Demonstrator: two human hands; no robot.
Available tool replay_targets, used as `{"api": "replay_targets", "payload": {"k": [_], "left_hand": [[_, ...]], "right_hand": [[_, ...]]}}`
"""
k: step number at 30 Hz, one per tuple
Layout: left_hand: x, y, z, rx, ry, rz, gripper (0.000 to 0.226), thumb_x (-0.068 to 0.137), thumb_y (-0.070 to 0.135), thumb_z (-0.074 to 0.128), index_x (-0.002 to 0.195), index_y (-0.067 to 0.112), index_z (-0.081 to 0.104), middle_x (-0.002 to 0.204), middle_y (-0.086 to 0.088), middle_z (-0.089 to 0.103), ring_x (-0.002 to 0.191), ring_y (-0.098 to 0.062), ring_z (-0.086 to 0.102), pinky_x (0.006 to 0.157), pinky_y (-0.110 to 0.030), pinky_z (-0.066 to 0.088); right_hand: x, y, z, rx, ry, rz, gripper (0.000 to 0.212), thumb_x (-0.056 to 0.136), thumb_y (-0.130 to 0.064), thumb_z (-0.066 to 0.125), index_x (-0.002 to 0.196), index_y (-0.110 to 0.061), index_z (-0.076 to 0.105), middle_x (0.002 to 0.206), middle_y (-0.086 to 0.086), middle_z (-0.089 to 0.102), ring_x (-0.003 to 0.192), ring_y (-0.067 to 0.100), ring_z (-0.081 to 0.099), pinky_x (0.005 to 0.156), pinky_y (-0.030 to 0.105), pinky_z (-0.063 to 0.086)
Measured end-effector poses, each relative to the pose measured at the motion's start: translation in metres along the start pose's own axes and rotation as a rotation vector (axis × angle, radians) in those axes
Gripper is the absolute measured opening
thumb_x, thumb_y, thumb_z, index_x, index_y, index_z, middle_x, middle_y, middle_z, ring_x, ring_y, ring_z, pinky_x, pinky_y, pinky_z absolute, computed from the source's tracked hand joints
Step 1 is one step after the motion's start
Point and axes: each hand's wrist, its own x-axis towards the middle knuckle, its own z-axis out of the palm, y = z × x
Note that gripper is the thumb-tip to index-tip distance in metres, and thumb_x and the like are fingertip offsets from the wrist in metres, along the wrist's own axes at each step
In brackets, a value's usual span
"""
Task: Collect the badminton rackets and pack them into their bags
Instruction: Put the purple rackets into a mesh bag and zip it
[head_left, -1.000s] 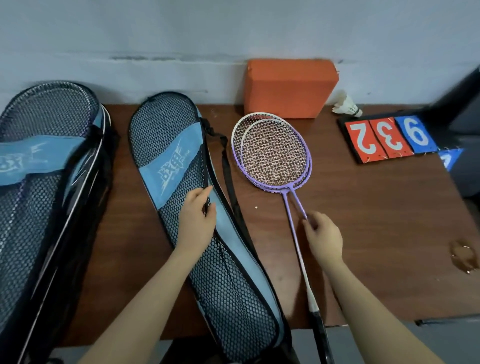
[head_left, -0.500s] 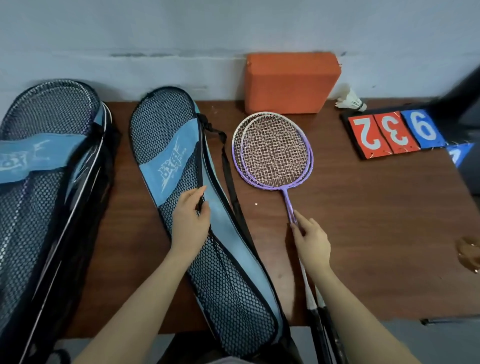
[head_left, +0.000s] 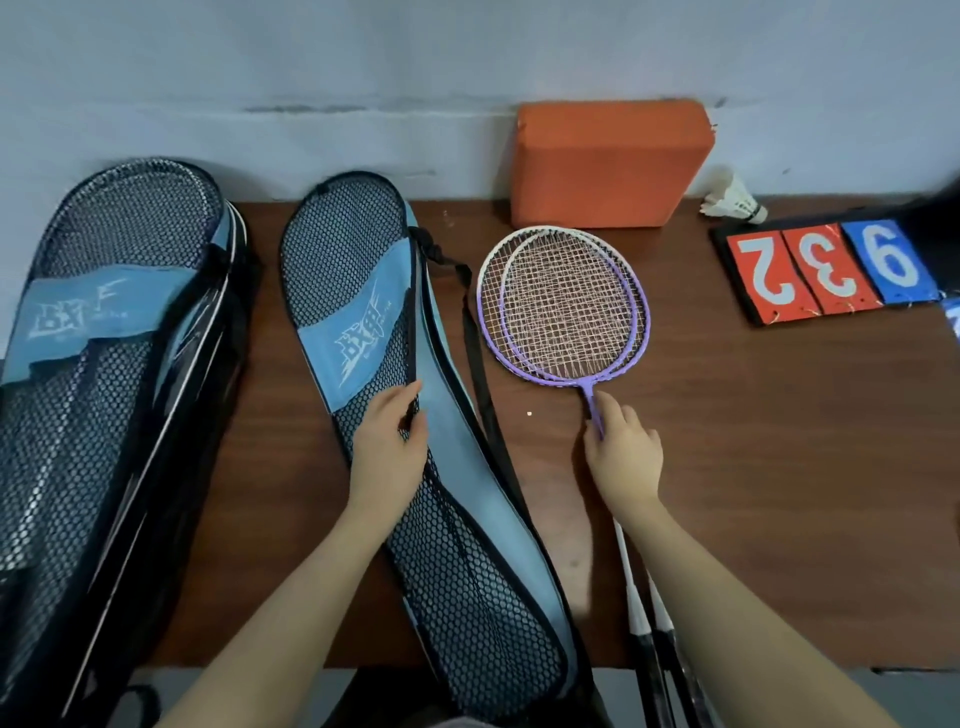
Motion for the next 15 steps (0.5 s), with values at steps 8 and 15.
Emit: {"api": "replay_targets", "payload": {"k": [8, 15], "left_hand": [[-0.002, -0.005, -0.012, -0.010, 0.039, -0.004, 0.037, 0.090, 0.005, 0.054, 0.126, 0.013, 0.057, 0.122, 0.004, 0.054, 0.099, 0.002, 0.048, 0.082, -0.002, 0.034], [-0.004, -0.004, -0.010, -0.078, 0.045, -0.011, 0.036, 0.090, 0.003, 0.054, 0.124, 0.012, 0.058, 0.118, 0.003, 0.056, 0.091, 0.010, 0.051, 0.078, 0.000, 0.037]], "right_hand": [[-0.003, -0.004, -0.020, 0.492, -0.080, 0.115, 0.044, 0.083, -0.011, 0.062, 0.122, -0.027, 0.053, 0.086, 0.000, 0.068, 0.074, 0.023, 0.062, 0.073, 0.037, 0.052], [0.001, -0.026, -0.035, 0.954, -0.262, 0.191, 0.050, 0.078, 0.006, 0.063, 0.121, -0.020, 0.060, 0.068, 0.025, 0.054, 0.063, 0.024, 0.050, 0.065, 0.020, 0.050]]}}
